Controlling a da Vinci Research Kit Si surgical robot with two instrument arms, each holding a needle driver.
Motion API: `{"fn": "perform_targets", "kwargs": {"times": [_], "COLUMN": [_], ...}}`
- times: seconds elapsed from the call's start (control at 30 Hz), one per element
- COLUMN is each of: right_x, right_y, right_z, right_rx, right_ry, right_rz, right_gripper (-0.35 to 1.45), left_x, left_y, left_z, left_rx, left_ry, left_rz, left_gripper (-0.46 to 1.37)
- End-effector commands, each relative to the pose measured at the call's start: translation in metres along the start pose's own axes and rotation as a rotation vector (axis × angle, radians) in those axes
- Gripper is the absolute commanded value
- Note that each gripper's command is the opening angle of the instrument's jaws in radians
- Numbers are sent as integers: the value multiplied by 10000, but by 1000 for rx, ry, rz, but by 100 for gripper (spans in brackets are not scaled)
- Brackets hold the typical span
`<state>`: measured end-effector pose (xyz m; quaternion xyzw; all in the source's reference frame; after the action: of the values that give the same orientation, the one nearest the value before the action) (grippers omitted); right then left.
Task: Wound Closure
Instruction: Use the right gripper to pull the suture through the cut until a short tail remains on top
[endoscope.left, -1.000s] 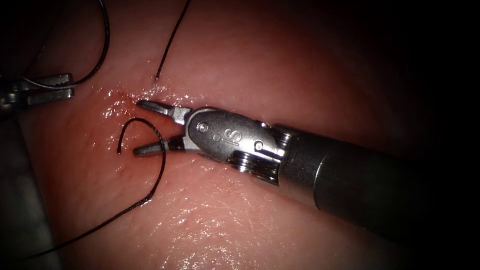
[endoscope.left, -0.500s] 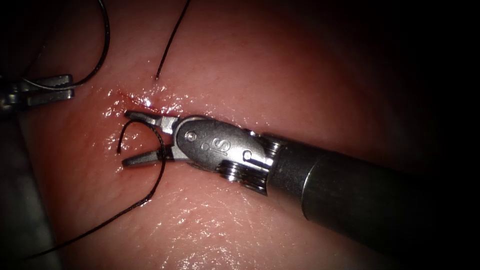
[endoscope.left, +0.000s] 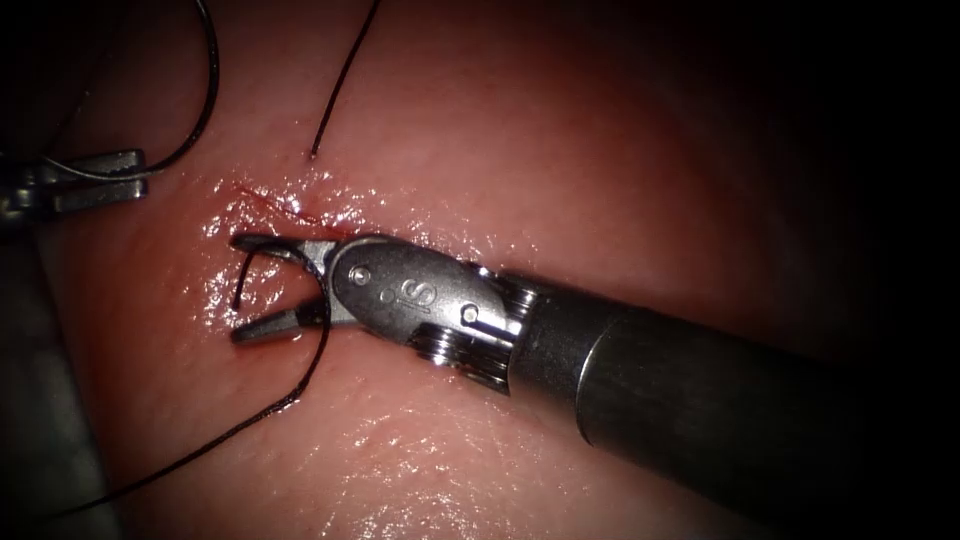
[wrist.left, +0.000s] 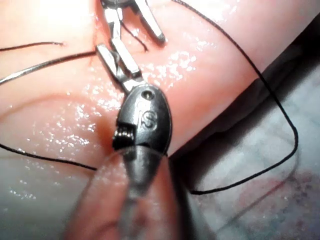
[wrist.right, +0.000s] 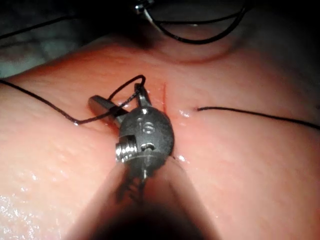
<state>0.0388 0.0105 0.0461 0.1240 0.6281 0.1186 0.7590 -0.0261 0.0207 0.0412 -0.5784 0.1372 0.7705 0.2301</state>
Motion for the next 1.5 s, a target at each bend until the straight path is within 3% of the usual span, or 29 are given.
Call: {"fn": "perform_targets", "kwargs": {"times": [0.03, 0.1, 0.17, 0.23, 0.27, 0.57, 1.03, 1.5], "right_x": [0, 0, 0, 0, 0, 8, 33, 70], "right_y": [0, -1, -2, -2, -2, -20, -91, -170], "right_z": [0, 0, -1, -3, -4, -2, 8, 69], "right_rx": [3, 3, 5, 5, 8, 98, 223, 306], "right_ry": [0, 0, 0, 0, 4, 8, 13, 34], "right_rz": [0, 0, -1, -2, -2, -69, -165, -177], "right_gripper": [87, 81, 64, -17, -35, -35, -35, -35], "left_x": [1, 1, 1, 1, 1, 1, 1, 1], "left_y": [0, 0, 0, 0, 0, -1, -3, -5], "left_z": [0, 0, 0, 0, 0, 0, 2, 4], "left_rx": [-2, -2, -2, -2, -2, -2, -3, -4], "left_ry": [0, 0, 0, 0, 0, 0, 1, 1], "left_rz": [0, 0, 0, 0, 0, -1, -3, -5], "left_gripper": [-35, -35, -35, -35, -35, -35, -35, -35]}}
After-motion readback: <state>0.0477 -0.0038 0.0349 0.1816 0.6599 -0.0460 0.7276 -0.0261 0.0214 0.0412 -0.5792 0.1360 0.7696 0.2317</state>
